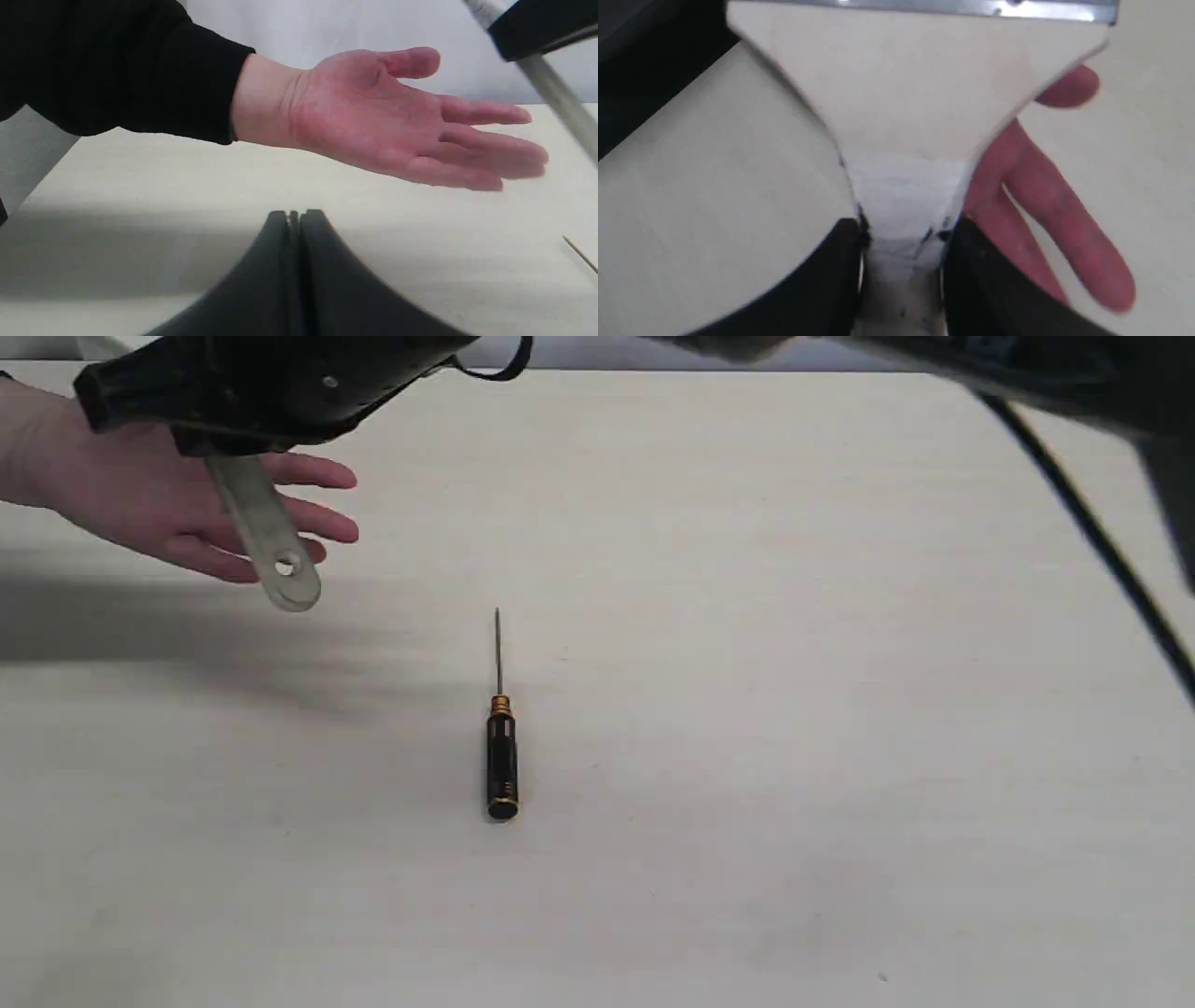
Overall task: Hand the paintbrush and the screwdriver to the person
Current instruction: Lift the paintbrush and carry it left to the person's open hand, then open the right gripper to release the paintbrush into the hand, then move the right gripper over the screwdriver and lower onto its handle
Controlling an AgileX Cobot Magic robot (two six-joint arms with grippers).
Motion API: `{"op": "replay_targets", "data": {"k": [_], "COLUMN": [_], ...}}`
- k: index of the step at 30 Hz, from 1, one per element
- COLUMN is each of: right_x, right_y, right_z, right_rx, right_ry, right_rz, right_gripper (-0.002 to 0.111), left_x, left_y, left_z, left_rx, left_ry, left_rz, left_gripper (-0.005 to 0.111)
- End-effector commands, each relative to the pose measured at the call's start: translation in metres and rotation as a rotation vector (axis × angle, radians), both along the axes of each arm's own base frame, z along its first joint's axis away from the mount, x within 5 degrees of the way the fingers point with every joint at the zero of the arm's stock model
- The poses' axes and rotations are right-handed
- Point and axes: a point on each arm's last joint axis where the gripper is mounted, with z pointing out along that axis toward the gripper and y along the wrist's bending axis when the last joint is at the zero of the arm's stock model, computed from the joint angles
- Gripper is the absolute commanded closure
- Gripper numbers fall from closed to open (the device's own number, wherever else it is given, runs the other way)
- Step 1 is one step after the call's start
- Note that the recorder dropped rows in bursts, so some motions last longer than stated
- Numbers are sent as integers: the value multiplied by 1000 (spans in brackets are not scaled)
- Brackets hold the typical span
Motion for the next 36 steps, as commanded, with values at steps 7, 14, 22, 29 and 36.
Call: {"op": "replay_targets", "data": {"k": [7,14,22,29,36], "right_x": [13,8,-6,-7,-2], "right_y": [13,-22,-60,-57,-52], "right_z": [-49,-2,30,11,-33], "right_rx": [-94,-201,-497,-502,-577], "right_ry": [64,143,155,229,318], "right_rz": [28,-17,-93,-92,-106], "right_gripper": [57,60,74,70,70], "left_x": [0,0,0,0,0], "left_y": [-1,0,0,0,0], "left_z": [0,1,1,1,1], "left_rx": [-7,-3,-3,-3,-3], "left_ry": [-11,-13,-13,-13,-13], "left_rz": [-7,-7,-7,-7,-7], "left_gripper": [107,107,107,107,107]}}
